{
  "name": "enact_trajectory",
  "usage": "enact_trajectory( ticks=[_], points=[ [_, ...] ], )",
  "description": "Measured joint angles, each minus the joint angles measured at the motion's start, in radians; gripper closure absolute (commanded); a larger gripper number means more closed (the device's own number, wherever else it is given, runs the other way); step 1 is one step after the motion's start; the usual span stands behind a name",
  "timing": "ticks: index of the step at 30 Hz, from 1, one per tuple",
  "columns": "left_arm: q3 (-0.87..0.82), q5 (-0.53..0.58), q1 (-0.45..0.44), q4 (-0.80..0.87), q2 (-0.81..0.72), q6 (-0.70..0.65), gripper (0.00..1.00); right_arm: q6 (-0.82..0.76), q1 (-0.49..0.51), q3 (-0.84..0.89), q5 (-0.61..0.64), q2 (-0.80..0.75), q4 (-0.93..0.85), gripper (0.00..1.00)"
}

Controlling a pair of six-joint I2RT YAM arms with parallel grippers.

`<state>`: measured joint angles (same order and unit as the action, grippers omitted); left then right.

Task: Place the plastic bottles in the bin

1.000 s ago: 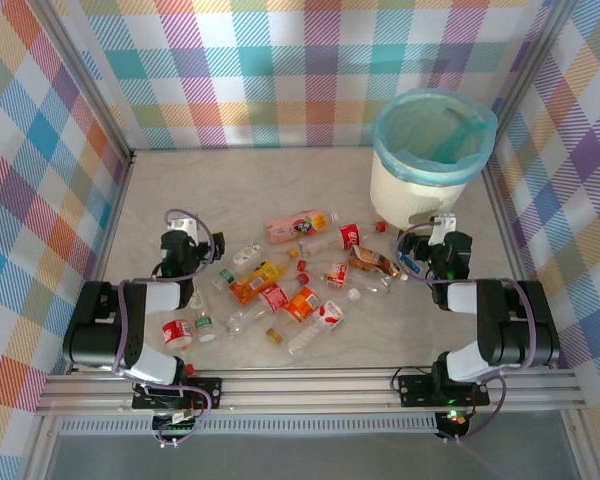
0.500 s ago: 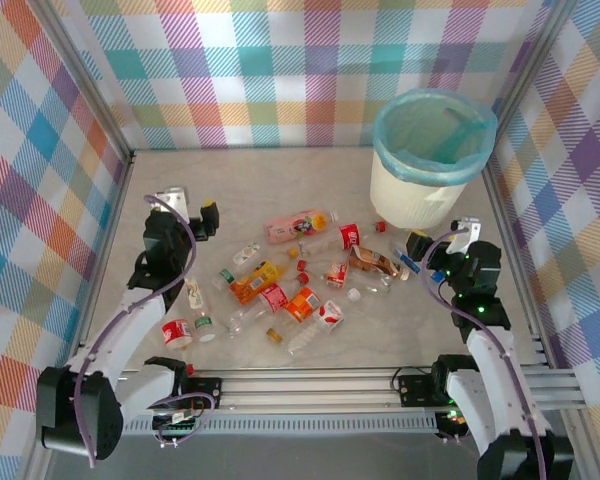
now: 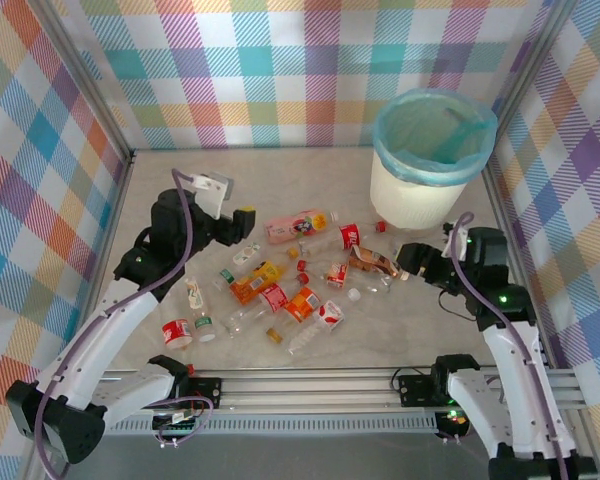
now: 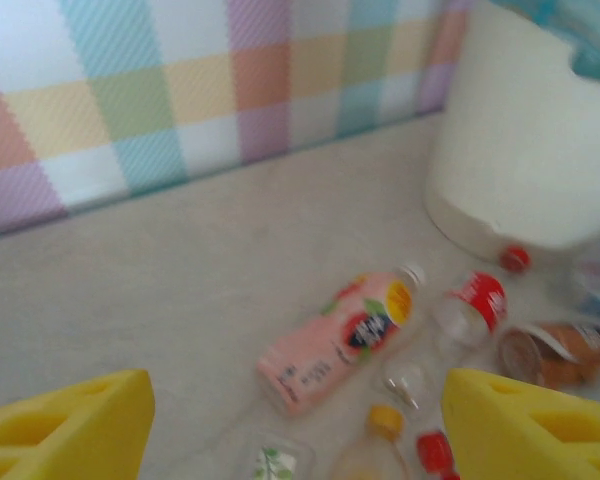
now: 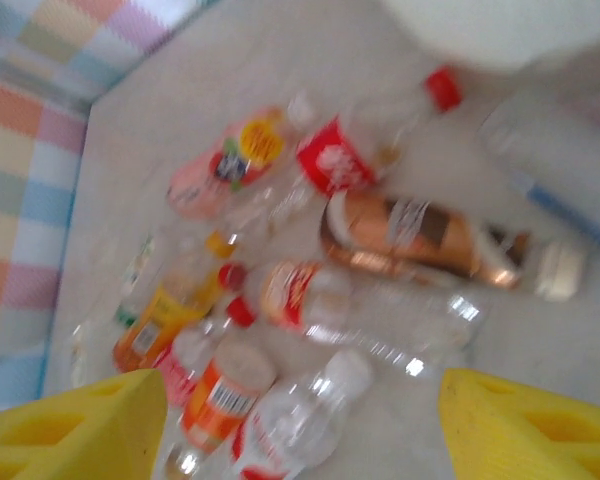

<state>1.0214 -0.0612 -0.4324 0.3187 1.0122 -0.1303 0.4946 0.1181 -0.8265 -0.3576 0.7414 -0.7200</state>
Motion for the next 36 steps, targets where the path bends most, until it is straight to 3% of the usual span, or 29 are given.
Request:
enact_trajectory(
  ticks=[5,8,20,29,36],
  points=[
    [0.004,-0.027,-0.017,0.093,0.052,-0.048,0.24,0.098,0.282,-0.183,0.113,0.236,-0.066,0.29],
    [0.003,-0.023,-0.017,0.109,0.102,-0.092,0.23,0.134,0.363,-0.354,0.168,0.456,-0.064,0.3],
    [-0.024,-0.029,-0.017,-0.04,0.296,-0.285,0.24,0.205,0.388,-0.807,0.291,1.138,-0.006,0.35],
    [-0.003,-0.036,-0.017,-0.121,0.507,-0.382,0.24,0.204,0.381,-0.96,0.404,1.334,-0.011,0.34],
    [0.056,-0.047,-0.017,-0.172,0.608,-0.391,0.24,0.204,0.352,-1.013,0.409,1.416,-0.021,0.34]
  ],
)
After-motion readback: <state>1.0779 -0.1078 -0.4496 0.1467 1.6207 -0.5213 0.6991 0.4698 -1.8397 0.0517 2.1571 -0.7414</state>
